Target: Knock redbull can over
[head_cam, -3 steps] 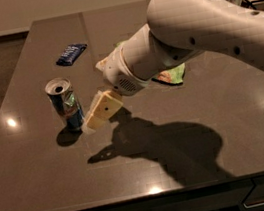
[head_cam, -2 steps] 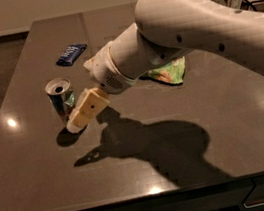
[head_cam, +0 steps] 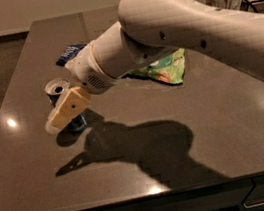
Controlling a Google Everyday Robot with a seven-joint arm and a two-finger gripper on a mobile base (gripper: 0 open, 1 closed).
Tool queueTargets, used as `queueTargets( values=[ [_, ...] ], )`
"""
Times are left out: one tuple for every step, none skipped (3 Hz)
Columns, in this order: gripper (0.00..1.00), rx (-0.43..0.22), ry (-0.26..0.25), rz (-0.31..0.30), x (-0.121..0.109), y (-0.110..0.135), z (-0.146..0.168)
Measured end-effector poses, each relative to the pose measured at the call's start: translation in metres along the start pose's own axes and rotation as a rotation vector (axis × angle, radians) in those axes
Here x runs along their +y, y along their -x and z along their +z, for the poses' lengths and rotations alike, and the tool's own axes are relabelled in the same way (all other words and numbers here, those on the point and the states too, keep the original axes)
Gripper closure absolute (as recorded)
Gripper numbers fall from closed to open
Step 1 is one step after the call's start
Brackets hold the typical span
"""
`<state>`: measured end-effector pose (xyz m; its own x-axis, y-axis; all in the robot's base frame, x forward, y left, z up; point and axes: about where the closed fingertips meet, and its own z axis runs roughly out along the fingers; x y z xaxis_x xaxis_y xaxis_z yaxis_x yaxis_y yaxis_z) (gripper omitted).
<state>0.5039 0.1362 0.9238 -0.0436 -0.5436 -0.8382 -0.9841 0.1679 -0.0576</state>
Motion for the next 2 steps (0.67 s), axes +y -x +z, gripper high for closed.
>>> queueTargets(
  values=[
    [0.16,-0.002,0.026,0.003,0.0038,0.0036,0.0112],
    [0.39,0.000,0.041,0.010,0.0047,0.0023,0.0155]
  ],
)
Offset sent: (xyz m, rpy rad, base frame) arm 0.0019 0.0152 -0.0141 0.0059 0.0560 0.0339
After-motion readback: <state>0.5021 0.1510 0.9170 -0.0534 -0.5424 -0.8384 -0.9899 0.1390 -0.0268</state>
